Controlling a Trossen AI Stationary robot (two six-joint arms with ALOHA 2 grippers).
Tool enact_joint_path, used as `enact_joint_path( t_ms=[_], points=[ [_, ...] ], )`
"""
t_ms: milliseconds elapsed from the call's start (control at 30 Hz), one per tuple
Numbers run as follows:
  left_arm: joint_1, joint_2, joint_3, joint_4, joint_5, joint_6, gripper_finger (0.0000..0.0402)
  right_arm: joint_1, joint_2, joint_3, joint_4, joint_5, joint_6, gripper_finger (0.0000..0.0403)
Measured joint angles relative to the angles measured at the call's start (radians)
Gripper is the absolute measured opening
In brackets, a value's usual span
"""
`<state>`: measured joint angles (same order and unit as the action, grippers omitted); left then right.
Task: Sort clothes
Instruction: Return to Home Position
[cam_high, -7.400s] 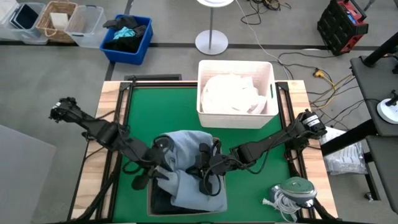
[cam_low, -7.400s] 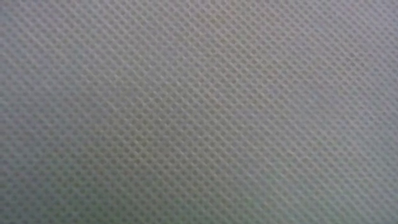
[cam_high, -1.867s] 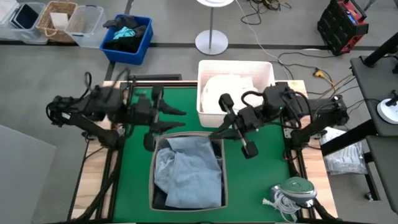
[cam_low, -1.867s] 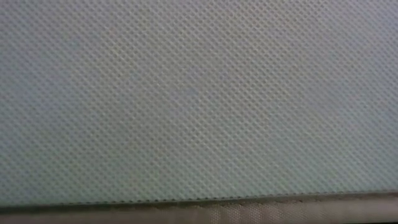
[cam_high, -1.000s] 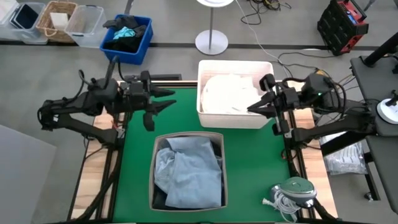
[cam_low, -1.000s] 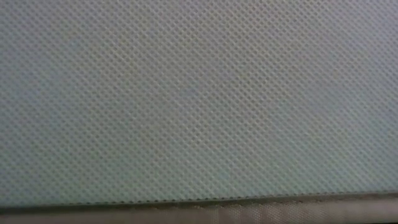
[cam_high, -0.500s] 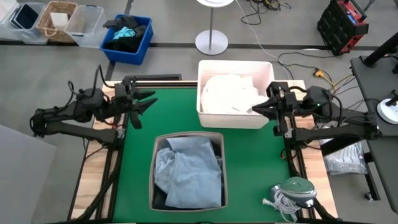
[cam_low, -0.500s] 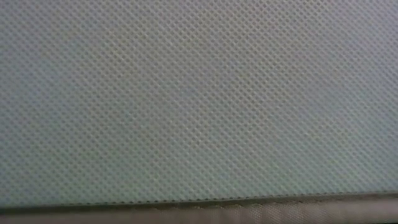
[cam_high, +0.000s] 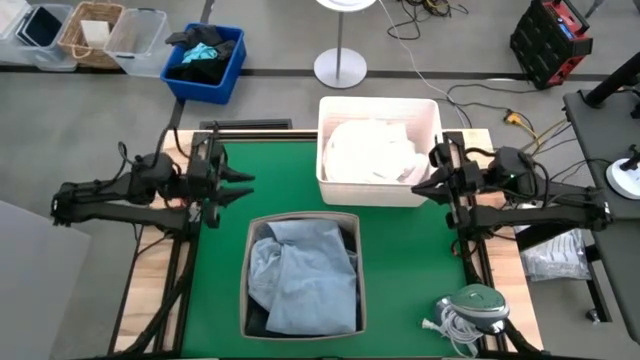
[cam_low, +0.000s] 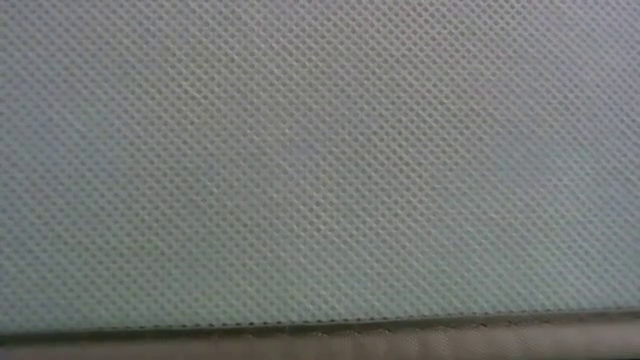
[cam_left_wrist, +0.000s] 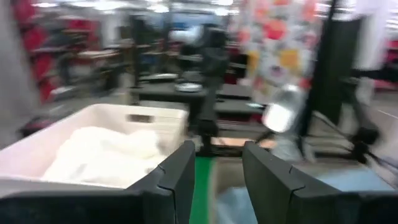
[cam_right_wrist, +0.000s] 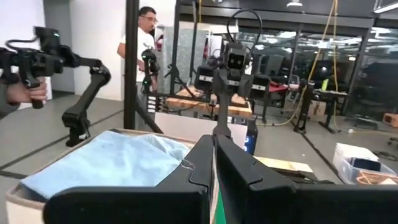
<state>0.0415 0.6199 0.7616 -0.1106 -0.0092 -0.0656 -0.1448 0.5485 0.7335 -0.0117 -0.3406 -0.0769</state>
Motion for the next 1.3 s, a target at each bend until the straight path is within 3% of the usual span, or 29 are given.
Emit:
enact_joint_path(
  t_ms=[167, 500, 833, 1167, 1300],
  points=[
    [0.000, -0.118, -0.130, 0.086, 0.123, 0.030, 0.0114, 0.000, -0.045, -0.110, 0.125, -0.024, 0.004, 0.0013],
    [0.000, -0.368, -0.380, 0.240, 0.127, 0.015, 0.0114, 0.000, -0.121, -0.412, 0.457, -0.060, 0.107, 0.0013],
    [0.000, -0.590, -0.585, 0.258, 0.101, -0.104, 0.0114, 0.000, -0.262, -0.709, 0.777, -0.052, 0.223, 0.0013],
    [-0.001, -0.610, -0.750, 0.284, 0.099, -0.191, 0.0114, -0.001, -0.275, -0.720, 0.698, -0.025, 0.231, 0.0013],
    [-0.001, -0.604, -0.742, 0.212, 0.097, -0.204, 0.0114, 0.000, -0.273, -0.718, 0.604, -0.027, 0.175, 0.0013]
  ],
)
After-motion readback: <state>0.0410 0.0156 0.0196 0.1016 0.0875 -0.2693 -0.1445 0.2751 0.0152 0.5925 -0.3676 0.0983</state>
